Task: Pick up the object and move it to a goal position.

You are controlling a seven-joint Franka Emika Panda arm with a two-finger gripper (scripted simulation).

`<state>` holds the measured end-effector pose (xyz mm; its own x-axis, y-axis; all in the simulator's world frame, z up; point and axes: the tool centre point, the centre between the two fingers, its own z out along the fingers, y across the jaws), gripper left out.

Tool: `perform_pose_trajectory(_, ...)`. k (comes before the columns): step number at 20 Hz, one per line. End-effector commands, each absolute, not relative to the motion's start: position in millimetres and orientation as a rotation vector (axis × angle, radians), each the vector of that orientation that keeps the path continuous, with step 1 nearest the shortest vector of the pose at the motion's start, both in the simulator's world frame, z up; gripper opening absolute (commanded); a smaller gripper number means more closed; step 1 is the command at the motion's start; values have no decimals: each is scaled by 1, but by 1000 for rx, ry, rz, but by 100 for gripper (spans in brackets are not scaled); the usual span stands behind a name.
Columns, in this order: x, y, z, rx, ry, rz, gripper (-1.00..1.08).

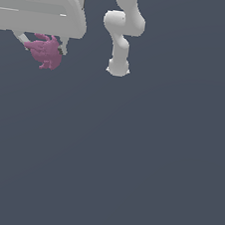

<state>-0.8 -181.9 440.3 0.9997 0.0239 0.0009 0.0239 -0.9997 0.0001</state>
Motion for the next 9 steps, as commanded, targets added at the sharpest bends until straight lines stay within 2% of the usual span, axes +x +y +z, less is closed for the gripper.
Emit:
perform_pose_trajectory(1, 0, -184, 447, 3141, 38, 0, -100)
perform_pose_trajectory(9, 1, -187, 453, 3141, 38, 0, -100)
